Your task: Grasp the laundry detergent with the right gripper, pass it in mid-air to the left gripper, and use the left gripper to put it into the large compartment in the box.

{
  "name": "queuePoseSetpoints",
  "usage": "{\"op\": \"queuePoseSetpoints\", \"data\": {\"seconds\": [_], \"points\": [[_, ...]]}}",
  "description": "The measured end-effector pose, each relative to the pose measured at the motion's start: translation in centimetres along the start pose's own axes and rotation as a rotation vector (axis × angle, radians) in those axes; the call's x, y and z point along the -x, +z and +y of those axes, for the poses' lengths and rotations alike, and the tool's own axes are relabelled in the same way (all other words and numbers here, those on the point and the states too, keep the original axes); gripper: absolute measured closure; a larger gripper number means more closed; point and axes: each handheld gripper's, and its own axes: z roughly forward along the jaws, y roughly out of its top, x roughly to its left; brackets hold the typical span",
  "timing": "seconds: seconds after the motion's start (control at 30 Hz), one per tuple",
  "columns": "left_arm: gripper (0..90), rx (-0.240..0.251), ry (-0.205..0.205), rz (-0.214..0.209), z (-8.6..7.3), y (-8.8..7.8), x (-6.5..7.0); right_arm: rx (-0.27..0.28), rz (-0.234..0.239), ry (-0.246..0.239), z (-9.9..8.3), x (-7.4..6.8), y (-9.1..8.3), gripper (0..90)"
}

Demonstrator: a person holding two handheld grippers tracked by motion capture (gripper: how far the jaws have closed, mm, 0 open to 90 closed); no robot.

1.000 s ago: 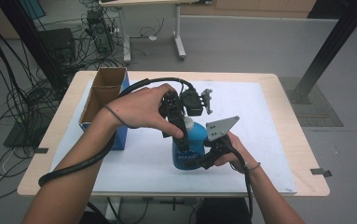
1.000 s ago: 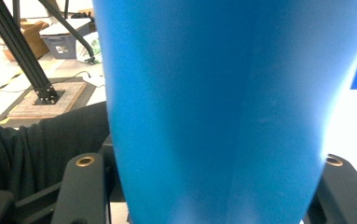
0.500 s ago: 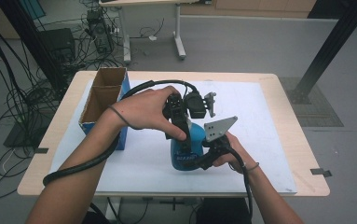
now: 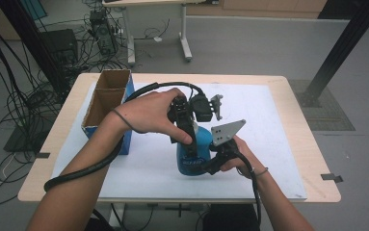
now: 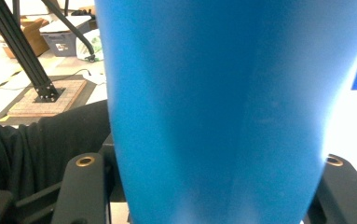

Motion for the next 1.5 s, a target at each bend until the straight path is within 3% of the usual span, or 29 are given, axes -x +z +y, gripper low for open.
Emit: {"op": "queuePoseSetpoints", "data": {"seconds": [1.5], "points": [[8.0, 0.003, -0.004, 0.006, 0.08, -0.35, -0.12, -0.006, -0.006, 0.008, -0.1, 0.14, 0.19, 40.2]]}}
